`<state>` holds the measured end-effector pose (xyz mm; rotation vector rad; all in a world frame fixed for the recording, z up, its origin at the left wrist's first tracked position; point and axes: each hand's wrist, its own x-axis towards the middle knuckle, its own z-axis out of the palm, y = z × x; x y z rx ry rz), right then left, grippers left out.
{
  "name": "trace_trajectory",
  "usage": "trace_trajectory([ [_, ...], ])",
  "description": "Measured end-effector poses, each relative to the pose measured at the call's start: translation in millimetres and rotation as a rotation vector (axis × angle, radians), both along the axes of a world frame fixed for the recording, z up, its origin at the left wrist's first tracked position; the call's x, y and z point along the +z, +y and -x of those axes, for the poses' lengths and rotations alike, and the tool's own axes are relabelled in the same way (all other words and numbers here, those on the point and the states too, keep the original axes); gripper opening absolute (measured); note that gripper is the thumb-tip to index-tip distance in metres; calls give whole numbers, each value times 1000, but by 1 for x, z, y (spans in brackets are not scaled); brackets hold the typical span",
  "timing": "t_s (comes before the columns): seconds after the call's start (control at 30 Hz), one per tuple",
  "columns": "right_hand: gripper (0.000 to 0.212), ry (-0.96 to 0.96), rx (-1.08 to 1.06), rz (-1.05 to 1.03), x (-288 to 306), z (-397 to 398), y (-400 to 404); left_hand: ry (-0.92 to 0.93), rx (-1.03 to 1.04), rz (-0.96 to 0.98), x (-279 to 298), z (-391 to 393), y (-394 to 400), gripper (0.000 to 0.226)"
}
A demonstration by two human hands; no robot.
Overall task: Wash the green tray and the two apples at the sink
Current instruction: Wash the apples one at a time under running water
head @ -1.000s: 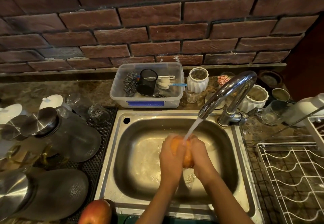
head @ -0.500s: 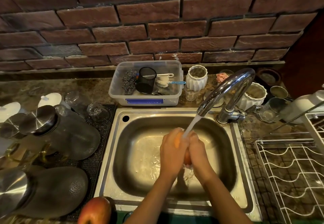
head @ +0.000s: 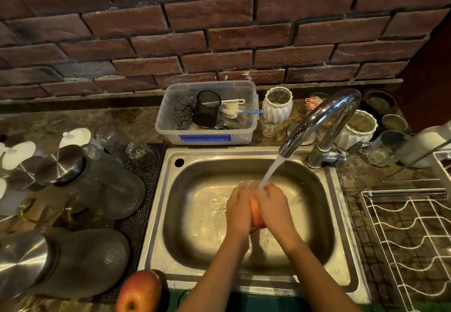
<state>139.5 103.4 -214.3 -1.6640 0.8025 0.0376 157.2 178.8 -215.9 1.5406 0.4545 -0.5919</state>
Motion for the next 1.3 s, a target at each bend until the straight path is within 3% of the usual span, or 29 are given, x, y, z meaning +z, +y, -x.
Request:
trace_trajectory([
  [0.1, 21, 122, -88, -188, 2, -14, -13, -275, -115, -106, -7, 9, 2, 32],
  [0.17, 23, 117, -123, -328, 7, -17, -18, -361, -128, -164, -10, 12, 4, 39],
  [0.3, 23, 53, -34, -241, 9, -15, -11, -215, 95, -47, -1, 2, -2, 19],
  [0.53, 19, -161, 51, -106, 3, 8, 3, 71, 200, 83, 13, -6, -10, 27],
  [0.6, 15, -156, 17, -77, 3, 6, 4, 30, 167, 62, 12, -2, -8, 28],
  [0.7, 19, -120, -94, -80, 6, -1, -8, -215, -75, 12, 5, 8, -4, 28],
  [0.8, 39, 61, -210, -316, 19, -7, -21, -323, -273, 37, 1, 17, 4, 53],
  [0.87, 51, 143, -138, -396, 23, -5, -25, -270, -228, 60, -2, 16, 8, 64],
  [0.97, 53, 84, -32, -433, 25, 8, -28, -204, -89, 121, -5, 13, 13, 62],
  [1.1, 36, -20, 39, -102, 12, 45, -40, -141, -34, 202, -5, 10, 18, 64],
  [1.3, 46, 65, 69, 484, -33, 162, -63, -65, 0, 284, -5, 16, 24, 55],
])
